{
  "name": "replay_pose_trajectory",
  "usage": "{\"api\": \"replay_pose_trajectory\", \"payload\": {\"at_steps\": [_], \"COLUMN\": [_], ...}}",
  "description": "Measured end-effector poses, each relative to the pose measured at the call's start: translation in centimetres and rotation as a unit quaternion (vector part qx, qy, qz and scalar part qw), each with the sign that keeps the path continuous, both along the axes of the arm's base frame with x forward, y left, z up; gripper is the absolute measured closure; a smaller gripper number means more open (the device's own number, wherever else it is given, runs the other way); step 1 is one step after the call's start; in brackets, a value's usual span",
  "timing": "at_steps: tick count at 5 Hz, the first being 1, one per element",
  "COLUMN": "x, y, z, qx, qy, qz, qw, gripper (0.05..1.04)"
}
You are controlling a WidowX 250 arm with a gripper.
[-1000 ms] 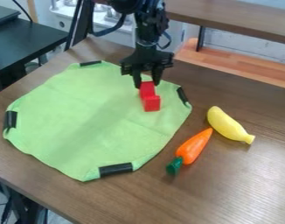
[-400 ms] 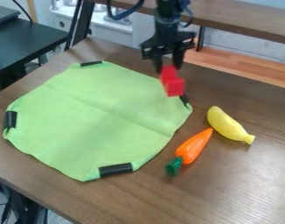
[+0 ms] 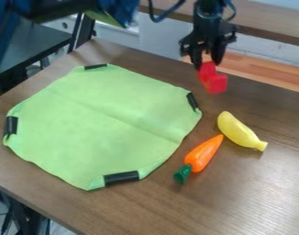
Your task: Remove the red object from the top right of the cloth and put it on the table
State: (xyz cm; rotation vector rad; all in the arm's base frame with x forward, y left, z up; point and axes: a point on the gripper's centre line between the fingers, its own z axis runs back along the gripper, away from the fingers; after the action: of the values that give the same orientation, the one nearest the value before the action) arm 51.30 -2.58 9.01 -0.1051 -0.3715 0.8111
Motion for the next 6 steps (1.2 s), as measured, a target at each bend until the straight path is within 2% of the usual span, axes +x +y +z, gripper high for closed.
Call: {"api": "replay_pose_trajectory", "payload": {"at_steps": [1,2,3,4,5,6], "x": [1.3,2.6,3.1,2.8,1.6,1.4], "y": [-1.6,-1.9,-1.3,-1.2,-1.8,-0.2], "z": [-0.5,-2.1,-3.3,-3.7,-5.6,1.1], "qx": [0.010,0.026,0.044,0.044,0.019,-0.043], "qy": [-0.010,-0.006,-0.004,0.007,0.033,-0.036], "qz": [0.004,0.022,0.037,0.048,0.039,0.040], "qw": [0.9999,0.9994,0.9983,0.9979,0.9985,0.9976], "gripper": [0.563,0.563,0.467,0.208,0.077,0.083]}}
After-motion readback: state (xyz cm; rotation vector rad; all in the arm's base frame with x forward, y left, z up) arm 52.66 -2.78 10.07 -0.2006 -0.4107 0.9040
